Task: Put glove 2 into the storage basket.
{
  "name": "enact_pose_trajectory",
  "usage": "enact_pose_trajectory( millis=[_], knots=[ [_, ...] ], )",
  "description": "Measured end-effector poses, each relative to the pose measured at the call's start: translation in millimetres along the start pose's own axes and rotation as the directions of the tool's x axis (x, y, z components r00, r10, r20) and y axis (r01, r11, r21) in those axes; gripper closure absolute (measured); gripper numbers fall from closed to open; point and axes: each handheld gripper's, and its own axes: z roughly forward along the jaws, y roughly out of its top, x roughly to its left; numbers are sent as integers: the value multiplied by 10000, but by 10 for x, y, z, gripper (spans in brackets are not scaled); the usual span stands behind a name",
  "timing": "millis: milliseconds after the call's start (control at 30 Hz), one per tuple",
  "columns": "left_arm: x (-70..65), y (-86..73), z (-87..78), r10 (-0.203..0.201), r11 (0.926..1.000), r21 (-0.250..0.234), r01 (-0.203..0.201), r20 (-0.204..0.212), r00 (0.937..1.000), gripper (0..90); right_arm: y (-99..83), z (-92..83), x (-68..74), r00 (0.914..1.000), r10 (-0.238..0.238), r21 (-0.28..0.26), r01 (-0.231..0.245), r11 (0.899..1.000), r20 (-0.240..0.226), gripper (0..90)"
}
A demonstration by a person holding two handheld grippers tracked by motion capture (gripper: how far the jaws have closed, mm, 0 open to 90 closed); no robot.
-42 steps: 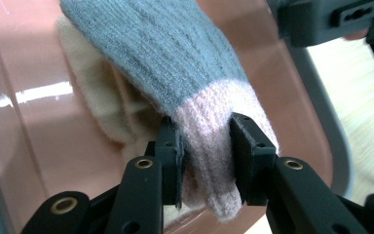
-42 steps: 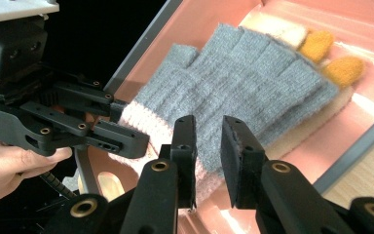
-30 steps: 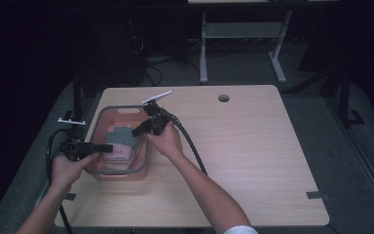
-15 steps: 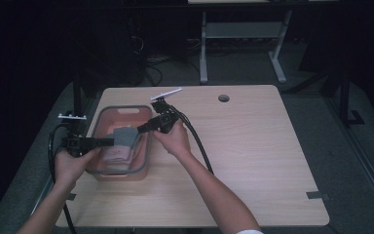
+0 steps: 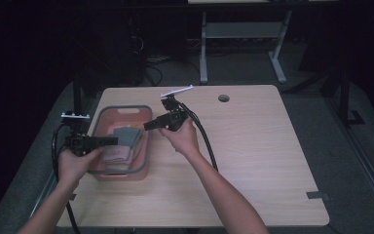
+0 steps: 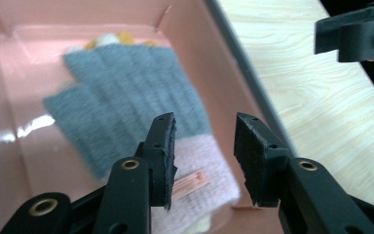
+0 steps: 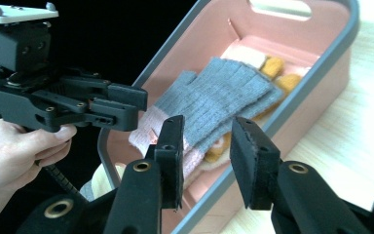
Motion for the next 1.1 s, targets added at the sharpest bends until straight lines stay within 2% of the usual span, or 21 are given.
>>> enact_pose_trajectory(
  millis=[200, 567, 767, 1100],
  knots=[
    [-98, 9, 74, 151, 9999, 36, -153, 455, 9989, 537, -33, -119, -31, 9999, 59, -150, -57, 9999, 93, 619],
    [-289, 57, 138, 498, 9985, -247, -481, 721, 9962, 493, -113, -344, -153, 9993, 176, -348, -165, 9993, 337, 596],
    [-380, 84, 189, 628, 9980, -178, -614, 934, 9936, 472, -147, -462, -208, 9988, 236, -504, -214, 9985, 432, 589],
    [-648, 140, 344, 1041, 9945, -13, -1048, 1254, 9866, 455, -298, -753, -408, 9959, 603, -825, -547, 9951, 680, 562]
  ],
)
